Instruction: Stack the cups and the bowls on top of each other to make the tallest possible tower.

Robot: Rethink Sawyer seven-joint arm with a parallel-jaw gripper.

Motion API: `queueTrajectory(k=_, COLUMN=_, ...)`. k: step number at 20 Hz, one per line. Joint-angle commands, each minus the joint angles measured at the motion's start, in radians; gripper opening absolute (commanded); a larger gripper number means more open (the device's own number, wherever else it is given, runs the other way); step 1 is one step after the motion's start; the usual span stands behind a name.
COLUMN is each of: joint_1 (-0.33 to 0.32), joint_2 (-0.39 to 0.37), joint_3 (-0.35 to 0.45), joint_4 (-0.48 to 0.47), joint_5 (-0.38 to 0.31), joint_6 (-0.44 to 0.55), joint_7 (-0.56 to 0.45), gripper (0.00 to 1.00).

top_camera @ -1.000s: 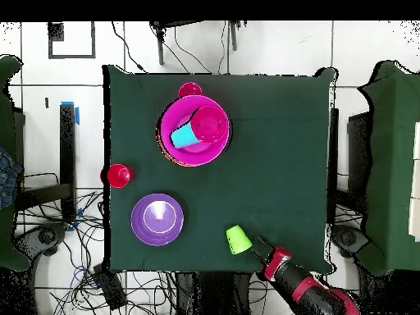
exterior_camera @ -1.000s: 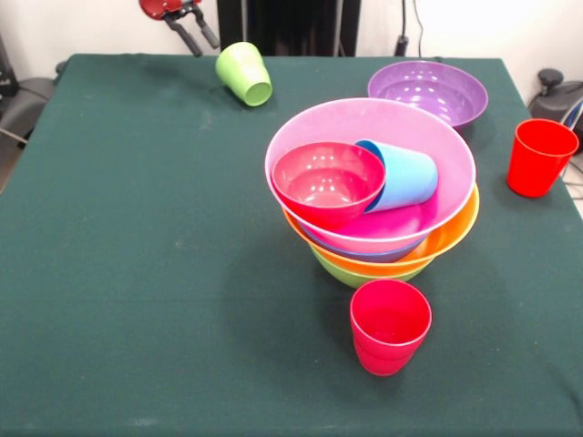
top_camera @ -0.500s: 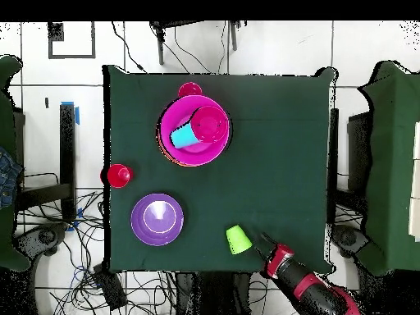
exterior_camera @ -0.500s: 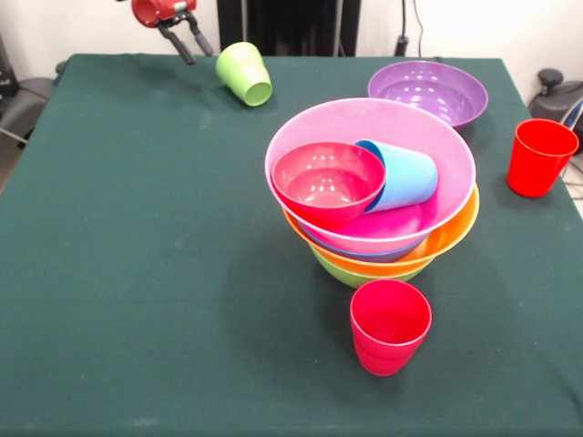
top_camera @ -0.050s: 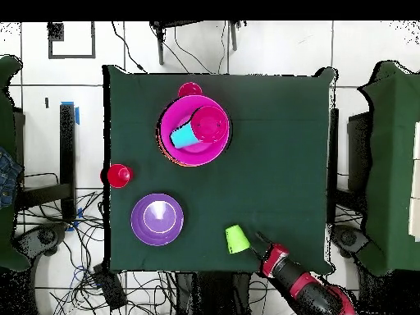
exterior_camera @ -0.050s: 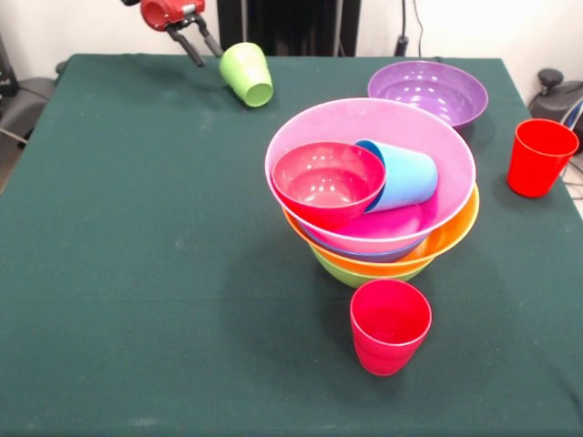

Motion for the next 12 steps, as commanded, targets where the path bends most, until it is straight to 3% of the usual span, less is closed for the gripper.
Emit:
queueTrajectory(k=1, joint_1=0.078, joint_2=0.055, joint_3=-0.071, joint_4=-0.142, joint_5=-0.109, joint_6=0.022, joint_7=-0.261, gripper=1.0)
queueTrajectory(k=12, joint_1=0.075, joint_2=0.06, joint_3=-0.076, joint_4=-0.154, joint_5=-0.115, joint_6=0.021, joint_7=-0.242, gripper=1.0)
